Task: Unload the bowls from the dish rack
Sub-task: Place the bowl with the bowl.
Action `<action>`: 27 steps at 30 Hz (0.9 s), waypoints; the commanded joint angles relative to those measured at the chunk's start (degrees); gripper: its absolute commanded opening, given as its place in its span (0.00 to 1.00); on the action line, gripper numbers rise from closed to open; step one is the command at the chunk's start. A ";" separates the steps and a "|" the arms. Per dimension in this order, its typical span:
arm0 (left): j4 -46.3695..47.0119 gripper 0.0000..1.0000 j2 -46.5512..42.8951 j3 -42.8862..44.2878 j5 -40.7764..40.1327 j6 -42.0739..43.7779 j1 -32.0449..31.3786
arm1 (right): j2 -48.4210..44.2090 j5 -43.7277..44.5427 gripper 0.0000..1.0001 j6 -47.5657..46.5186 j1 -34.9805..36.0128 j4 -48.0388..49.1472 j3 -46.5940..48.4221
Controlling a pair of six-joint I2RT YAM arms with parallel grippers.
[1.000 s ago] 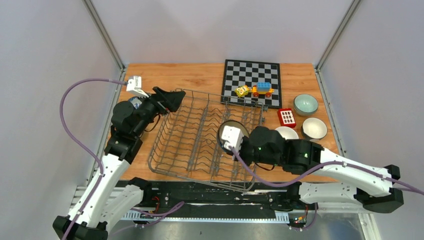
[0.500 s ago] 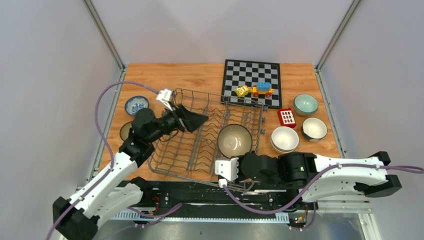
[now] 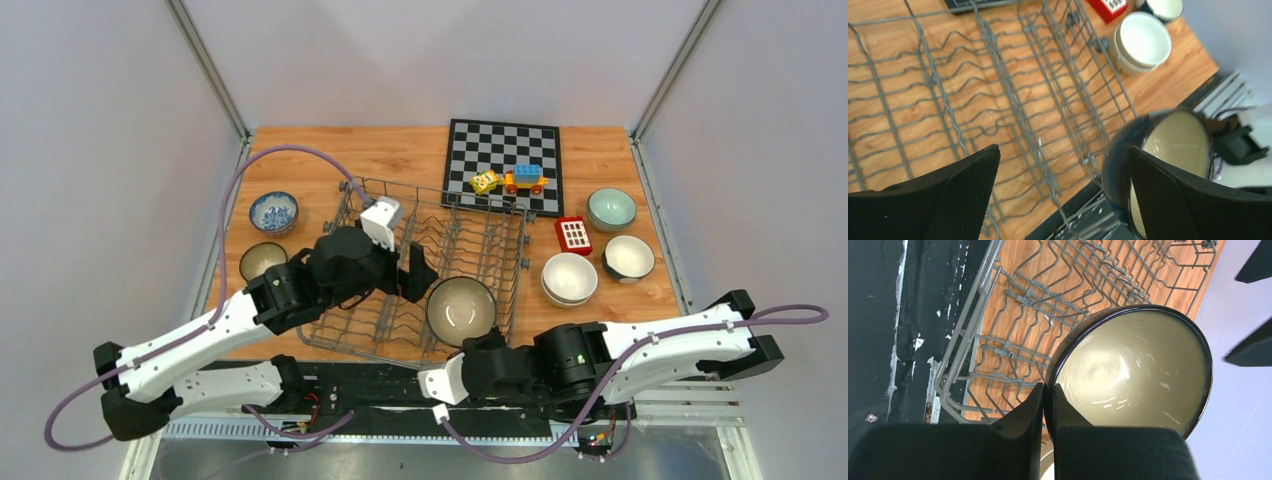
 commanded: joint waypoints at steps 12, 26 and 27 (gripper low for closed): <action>-18.47 0.98 8.75 11.27 -17.13 0.96 -14.08 | 1.94 3.81 0.00 -1.90 1.04 0.48 0.16; -21.22 0.97 6.53 15.18 -12.31 2.72 -14.06 | 0.41 -2.09 0.00 0.18 -1.05 1.00 1.41; -22.13 0.96 7.96 15.90 -10.93 2.71 -14.10 | 0.35 -2.91 0.00 0.17 -1.61 1.03 1.76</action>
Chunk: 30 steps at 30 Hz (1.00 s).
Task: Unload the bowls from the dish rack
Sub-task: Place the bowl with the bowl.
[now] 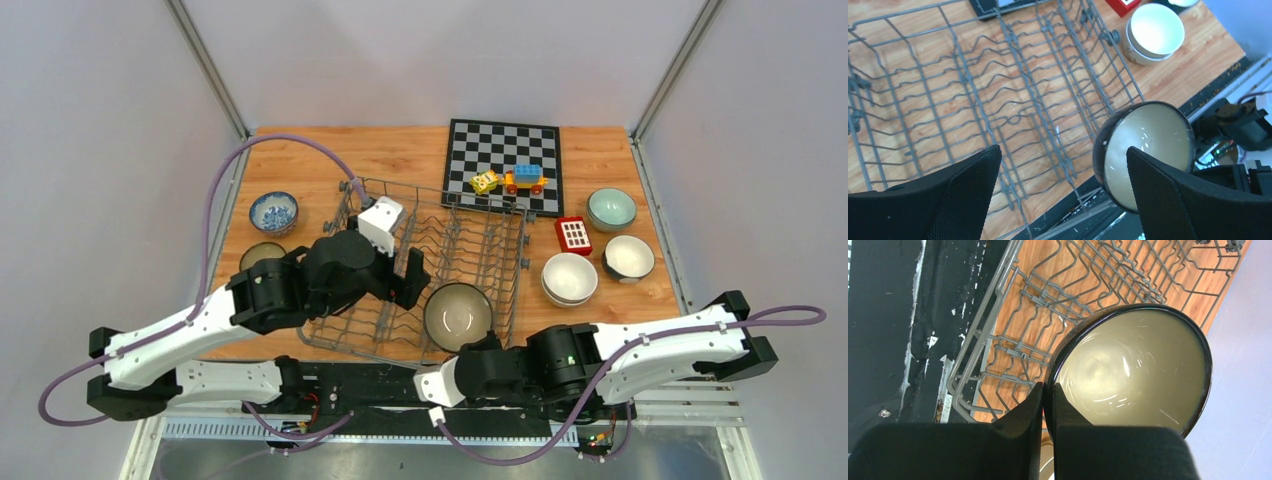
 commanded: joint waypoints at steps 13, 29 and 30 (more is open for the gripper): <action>-9.24 0.84 13.62 8.47 8.49 3.76 -0.88 | 0.32 -10.80 0.00 0.06 -8.86 1.52 4.98; -12.01 0.58 22.01 10.05 6.88 5.65 -0.86 | 1.62 -14.25 0.00 -0.83 -9.71 1.85 6.79; -12.17 0.58 22.14 9.96 6.67 5.65 -0.86 | 1.50 -14.21 0.00 -0.87 -9.67 1.87 6.76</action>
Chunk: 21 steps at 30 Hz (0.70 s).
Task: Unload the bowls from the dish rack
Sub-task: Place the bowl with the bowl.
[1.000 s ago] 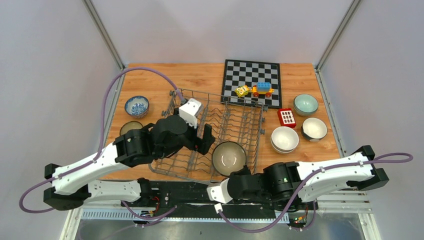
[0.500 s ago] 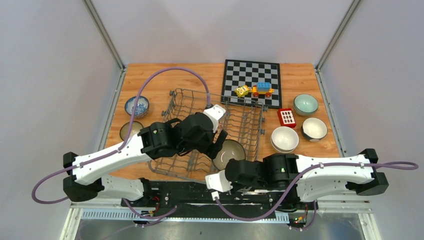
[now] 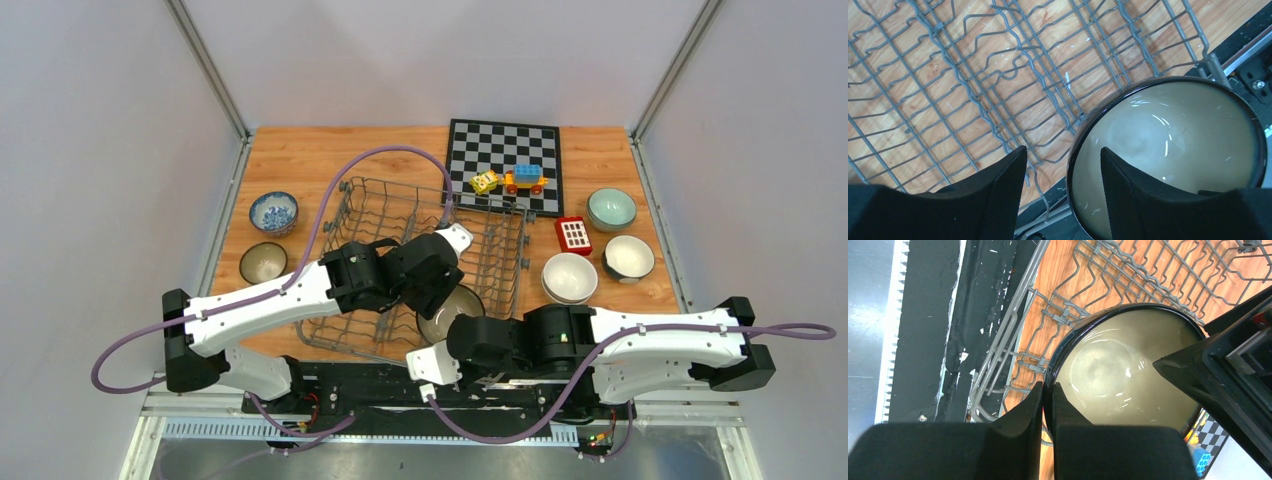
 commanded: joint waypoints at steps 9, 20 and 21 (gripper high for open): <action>-1.48 0.41 0.83 1.15 -0.62 1.21 -0.53 | -0.31 0.39 0.00 -1.77 -0.59 1.95 2.44; -1.50 0.17 0.96 1.10 0.87 1.29 -0.53 | -0.22 -0.26 0.00 -1.85 -0.50 2.59 2.40; -1.56 0.13 1.02 1.12 1.02 1.28 -0.53 | -0.15 -0.27 0.00 -1.80 -0.50 2.65 2.45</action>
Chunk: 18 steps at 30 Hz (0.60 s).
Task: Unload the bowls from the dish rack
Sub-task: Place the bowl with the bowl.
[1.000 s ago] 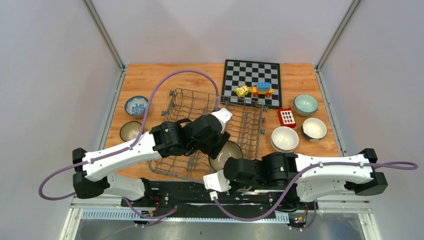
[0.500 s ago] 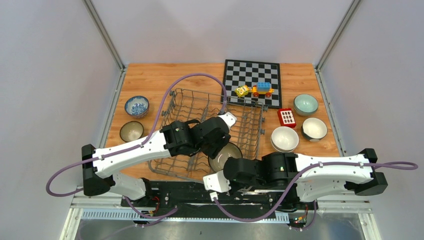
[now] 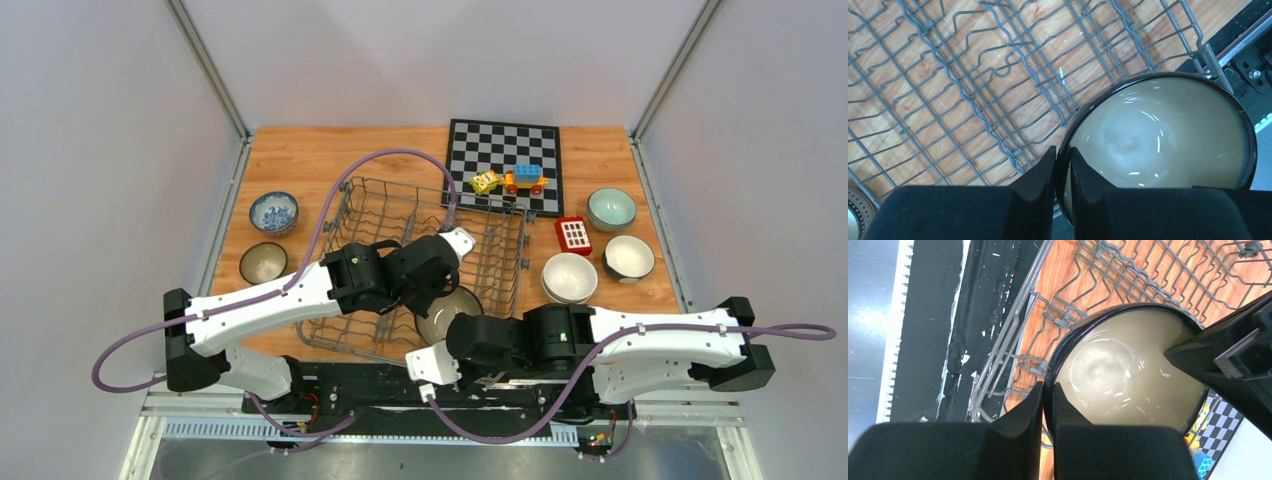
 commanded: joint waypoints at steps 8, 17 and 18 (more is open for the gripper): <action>-0.30 0.00 0.00 0.05 0.02 0.42 -0.25 | -0.22 0.74 0.00 -1.18 -0.50 3.13 1.86; 2.68 0.00 -1.83 -2.57 -3.20 -1.93 -0.05 | -1.31 1.94 0.61 2.08 -0.21 5.39 2.01; 3.12 0.00 -2.08 -2.76 -3.56 -2.49 0.18 | -1.62 2.27 0.66 2.65 -0.16 5.81 2.09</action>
